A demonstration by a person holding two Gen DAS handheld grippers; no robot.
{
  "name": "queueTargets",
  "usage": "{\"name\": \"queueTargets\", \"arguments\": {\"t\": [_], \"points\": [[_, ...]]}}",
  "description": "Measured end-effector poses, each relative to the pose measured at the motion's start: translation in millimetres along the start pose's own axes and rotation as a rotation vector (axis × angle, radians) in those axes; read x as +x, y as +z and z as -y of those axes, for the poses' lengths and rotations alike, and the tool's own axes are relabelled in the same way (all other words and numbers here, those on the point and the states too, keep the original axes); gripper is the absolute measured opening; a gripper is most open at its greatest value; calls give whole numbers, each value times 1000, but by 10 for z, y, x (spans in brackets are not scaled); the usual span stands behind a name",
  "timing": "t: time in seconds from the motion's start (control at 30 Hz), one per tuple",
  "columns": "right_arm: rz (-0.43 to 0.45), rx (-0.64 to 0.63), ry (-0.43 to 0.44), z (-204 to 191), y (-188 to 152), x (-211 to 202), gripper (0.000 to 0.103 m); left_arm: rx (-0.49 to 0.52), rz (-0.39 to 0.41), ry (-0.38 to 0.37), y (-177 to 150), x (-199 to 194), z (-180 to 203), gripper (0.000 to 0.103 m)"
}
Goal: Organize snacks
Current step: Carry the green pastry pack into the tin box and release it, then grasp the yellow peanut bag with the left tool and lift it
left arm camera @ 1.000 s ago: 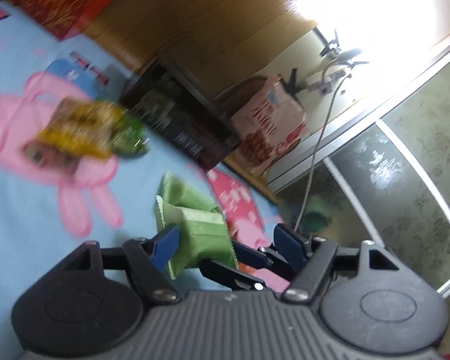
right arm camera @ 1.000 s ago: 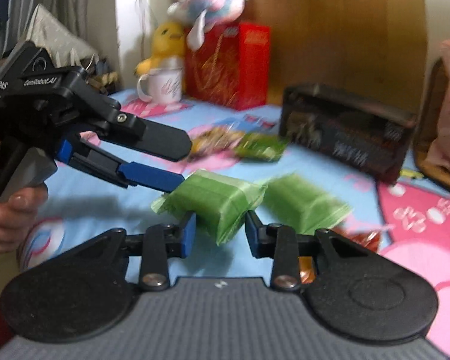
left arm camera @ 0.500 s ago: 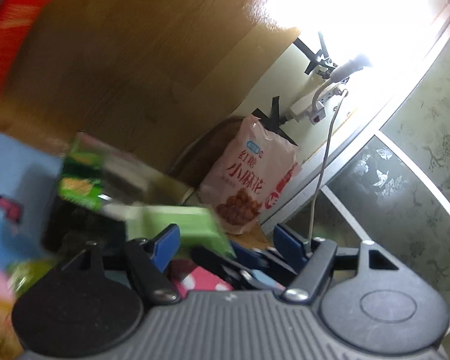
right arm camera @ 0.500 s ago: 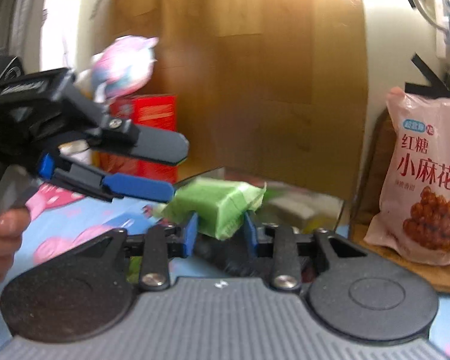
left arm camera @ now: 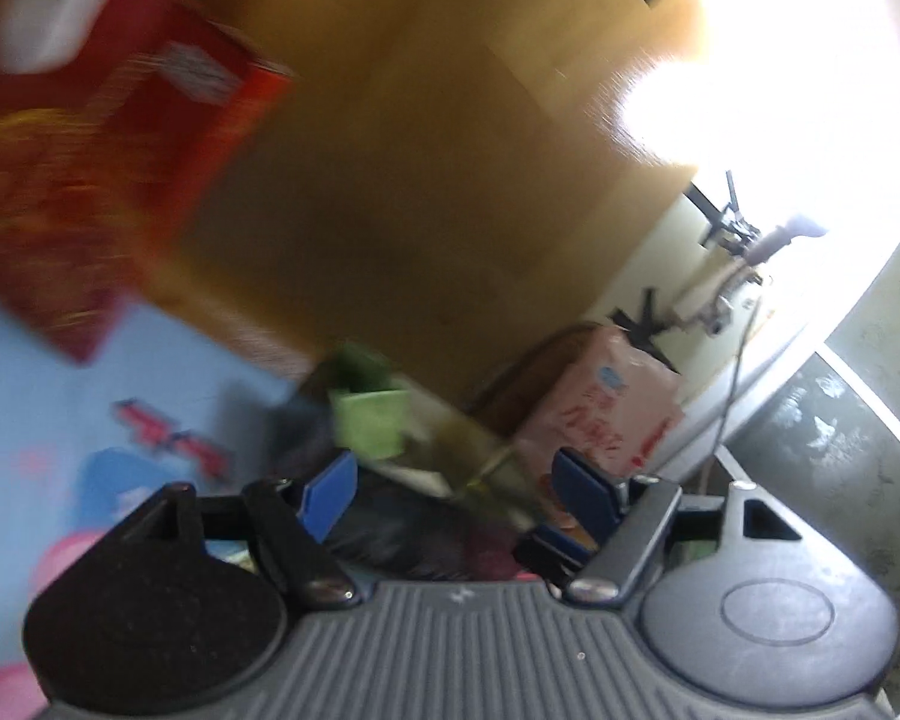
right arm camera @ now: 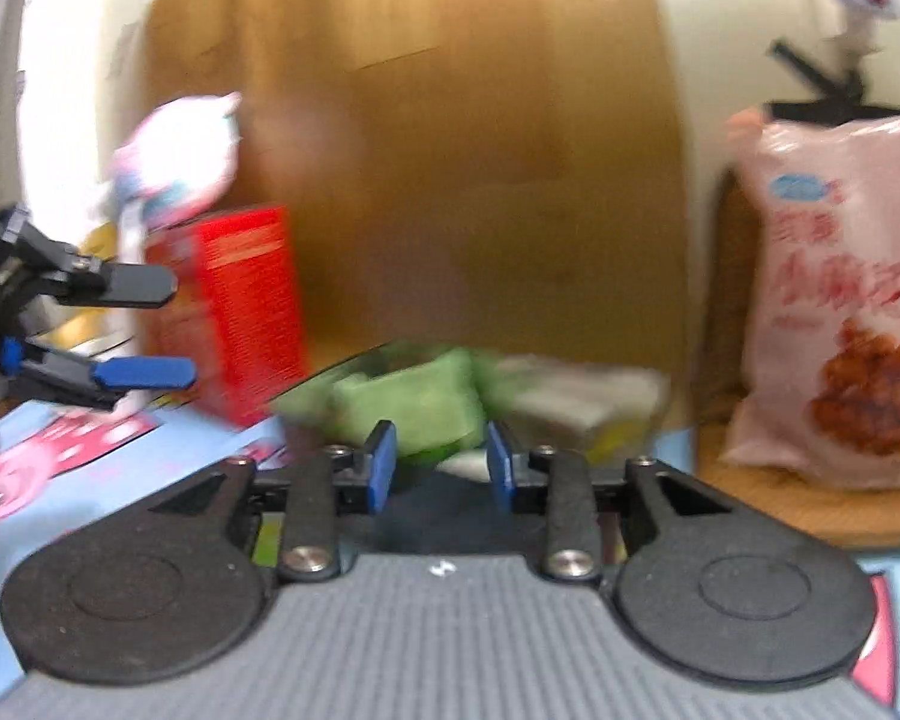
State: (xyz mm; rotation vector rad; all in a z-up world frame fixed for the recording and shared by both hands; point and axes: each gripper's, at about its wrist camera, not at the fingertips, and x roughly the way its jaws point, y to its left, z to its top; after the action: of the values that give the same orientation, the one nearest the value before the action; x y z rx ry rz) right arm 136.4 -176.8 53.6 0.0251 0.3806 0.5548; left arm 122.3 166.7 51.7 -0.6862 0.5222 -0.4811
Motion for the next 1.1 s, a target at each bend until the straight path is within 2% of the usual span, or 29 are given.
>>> {"name": "queueTargets", "arguments": {"t": [0.07,0.2,0.33,0.4,0.43,0.47,0.6,0.73,0.83,0.9,0.93,0.97,1.03,1.1], "points": [[-61,-4,81,-135,-70,-3,45,-43,13,35,-95,-212,-125,77],[-194,33,247,-434,-179,101,45,-124,24,81,-372,-529,-377,77],[-315,130,378,-749,-277,319,45,-211,7,87,-535,-557,-566,77],[-355,154,401,-900,-326,426,42,-230,-11,84,-593,-518,-600,71],[-373,151,401,-956,-345,493,34,-241,-29,84,-618,-486,-603,68],[-390,147,404,-1006,-379,513,19,-248,-46,75,-653,-477,-602,63],[-397,56,388,-1089,-407,351,16,-207,-116,12,-834,-455,-417,61],[-402,-59,389,-904,-438,-39,16,-141,-183,-70,-1006,-484,-196,64],[-406,-111,352,-725,-496,-358,16,-74,-151,-63,-978,-589,-61,74],[-419,-154,382,-651,-530,-533,17,-50,-120,-60,-913,-619,-12,81],[-415,-194,384,-642,-553,-584,17,-44,-119,-57,-880,-596,19,81],[-399,-239,350,-629,-572,-672,21,-40,-125,-54,-852,-548,48,81],[-340,-298,208,-578,-581,-795,25,-17,-142,-62,-827,-461,128,81],[-282,-266,105,-500,-537,-890,29,4,-165,-62,-849,-317,209,81]]}}
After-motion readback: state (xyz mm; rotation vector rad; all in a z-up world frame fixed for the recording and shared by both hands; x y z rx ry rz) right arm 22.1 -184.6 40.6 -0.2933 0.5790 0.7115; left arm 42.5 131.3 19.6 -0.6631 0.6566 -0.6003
